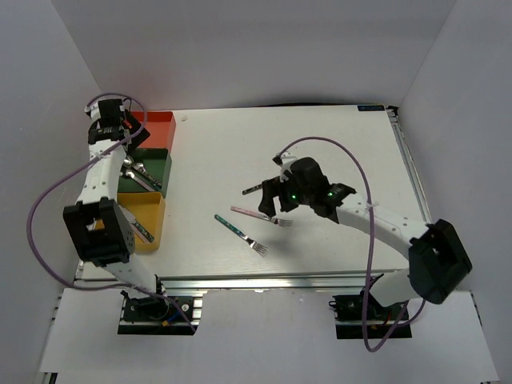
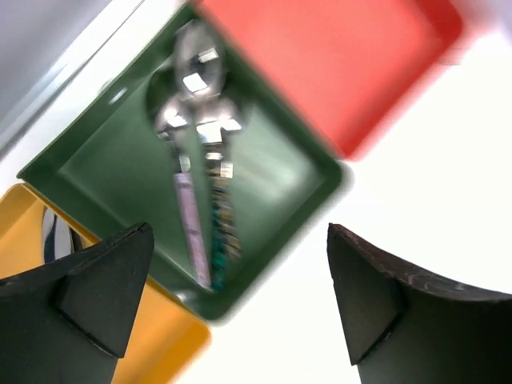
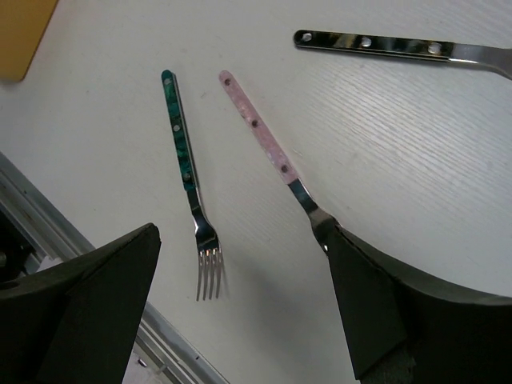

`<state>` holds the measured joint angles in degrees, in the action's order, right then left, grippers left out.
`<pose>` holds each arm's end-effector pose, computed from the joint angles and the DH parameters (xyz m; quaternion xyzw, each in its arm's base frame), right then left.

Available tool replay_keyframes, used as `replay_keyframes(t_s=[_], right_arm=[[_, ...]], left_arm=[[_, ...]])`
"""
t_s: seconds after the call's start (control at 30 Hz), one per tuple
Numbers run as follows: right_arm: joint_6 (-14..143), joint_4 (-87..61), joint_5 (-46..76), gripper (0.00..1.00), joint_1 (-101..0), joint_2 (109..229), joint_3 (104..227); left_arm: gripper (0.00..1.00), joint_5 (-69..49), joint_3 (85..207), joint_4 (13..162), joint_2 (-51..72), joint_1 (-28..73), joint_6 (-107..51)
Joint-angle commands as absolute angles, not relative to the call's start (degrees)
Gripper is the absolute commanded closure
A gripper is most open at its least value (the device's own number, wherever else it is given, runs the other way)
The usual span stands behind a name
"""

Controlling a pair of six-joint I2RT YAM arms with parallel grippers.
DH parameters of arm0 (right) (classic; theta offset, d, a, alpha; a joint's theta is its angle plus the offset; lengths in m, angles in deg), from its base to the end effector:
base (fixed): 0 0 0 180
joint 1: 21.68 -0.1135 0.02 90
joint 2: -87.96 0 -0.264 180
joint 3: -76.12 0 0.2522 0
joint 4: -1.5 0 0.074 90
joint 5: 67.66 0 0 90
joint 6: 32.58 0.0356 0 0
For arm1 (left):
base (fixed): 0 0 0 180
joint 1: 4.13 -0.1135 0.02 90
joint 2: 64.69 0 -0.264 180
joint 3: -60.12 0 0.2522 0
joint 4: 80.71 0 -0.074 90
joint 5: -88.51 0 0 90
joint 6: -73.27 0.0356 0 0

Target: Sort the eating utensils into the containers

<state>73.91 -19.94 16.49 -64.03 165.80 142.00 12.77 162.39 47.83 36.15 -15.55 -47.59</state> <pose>0.2211 0.2064 0.2591 -0.2203 0.8516 0.2717 0.3903 0.3820 0.0861 0.2959 -0.3759 0.8545 0.0577 0.3540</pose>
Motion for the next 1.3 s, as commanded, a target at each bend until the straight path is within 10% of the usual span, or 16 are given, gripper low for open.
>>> replay_keyframes(t_s=[0.0, 0.13, 0.27, 0.63, 0.93, 1.27], right_arm=[[71.6, -22.0, 8.7, 0.11, -65.7, 171.0, 149.5], [67.4, -28.5, 18.2, 0.14, -71.3, 179.8, 156.8], [65.2, -28.5, 18.0, 0.4, -75.1, 185.7, 160.2], [61.8, -28.7, 19.4, 0.46, -80.9, 199.5, 164.5], [63.4, -26.6, 26.7, 1.0, -82.4, 199.8, 163.7], [67.7, -20.5, 23.5, 1.0, -82.3, 186.4, 160.6]], left_arm=[[0.02, 13.1, 162.3, 48.4, 23.0, -10.8, -45.6], [0.02, 9.7, 151.9, 49.5, 8.8, -8.9, -45.1], [0.02, 1.6, 141.0, 51.2, -3.5, -8.7, -45.2], [0.02, -17.2, 127.0, 45.7, -17.5, -8.8, -43.9], [0.02, -23.9, 113.0, 52.7, -25.6, -8.7, -53.0], [0.02, -26.5, 100.4, 75.1, -29.4, -1.2, -74.0]])
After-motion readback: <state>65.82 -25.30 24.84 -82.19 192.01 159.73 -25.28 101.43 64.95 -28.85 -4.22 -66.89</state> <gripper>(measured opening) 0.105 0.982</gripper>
